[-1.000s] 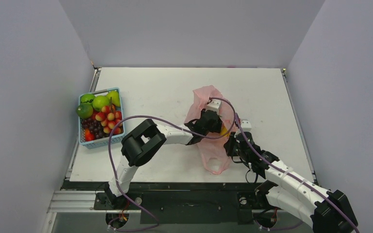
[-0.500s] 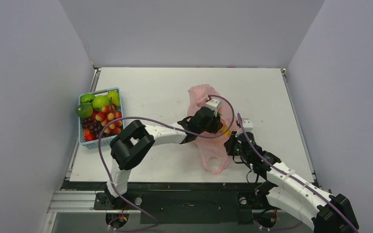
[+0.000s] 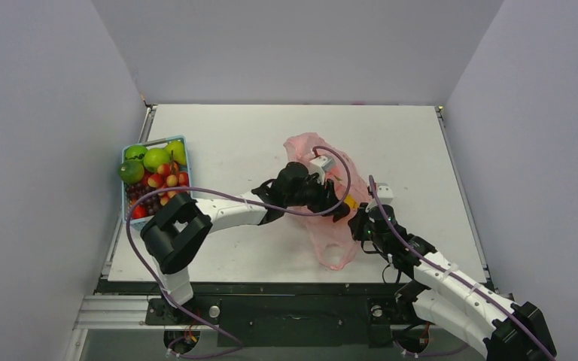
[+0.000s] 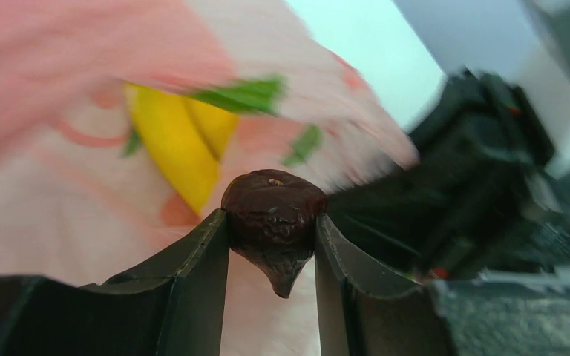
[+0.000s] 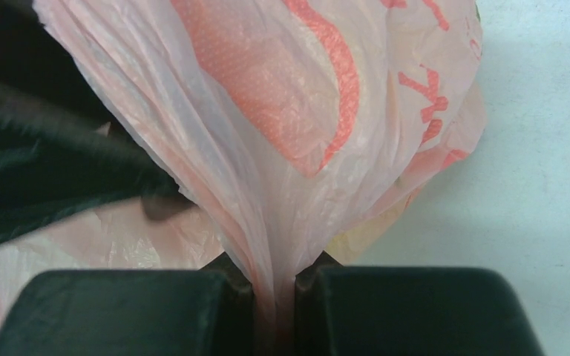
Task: Take the fake fruits out of the plastic bag
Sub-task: Take out the fake fruit from the plastic bag, then place the fake fruit in the bin.
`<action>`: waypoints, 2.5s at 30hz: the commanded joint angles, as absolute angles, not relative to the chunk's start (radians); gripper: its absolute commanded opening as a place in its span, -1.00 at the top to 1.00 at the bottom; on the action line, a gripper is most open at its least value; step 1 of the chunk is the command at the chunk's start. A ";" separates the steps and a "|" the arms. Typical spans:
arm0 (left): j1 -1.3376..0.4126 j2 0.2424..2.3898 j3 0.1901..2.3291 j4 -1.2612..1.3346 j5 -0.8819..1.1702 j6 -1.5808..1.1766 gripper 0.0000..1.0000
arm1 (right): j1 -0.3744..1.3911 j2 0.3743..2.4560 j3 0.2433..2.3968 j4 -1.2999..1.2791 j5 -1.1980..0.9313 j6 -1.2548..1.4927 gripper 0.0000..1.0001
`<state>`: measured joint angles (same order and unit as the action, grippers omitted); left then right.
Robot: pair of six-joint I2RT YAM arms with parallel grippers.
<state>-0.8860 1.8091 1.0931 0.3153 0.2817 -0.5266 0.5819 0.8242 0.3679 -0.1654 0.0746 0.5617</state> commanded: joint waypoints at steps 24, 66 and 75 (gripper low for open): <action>-0.938 0.881 0.735 -0.366 -0.798 -0.463 1.00 | 0.576 0.843 0.374 -0.124 0.087 0.564 1.00; 0.413 1.233 0.706 -0.116 -0.421 -0.435 0.13 | 0.605 0.908 0.396 -0.115 0.061 0.555 1.00; 0.413 1.152 0.731 -0.187 -0.376 -0.473 -0.73 | 0.604 0.899 0.394 -0.121 0.072 0.557 1.00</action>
<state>0.4076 1.2221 0.6960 -0.1749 -0.3851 -0.4461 0.5972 0.9054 0.3679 -0.1608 0.0628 0.5606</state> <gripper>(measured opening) 0.820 0.004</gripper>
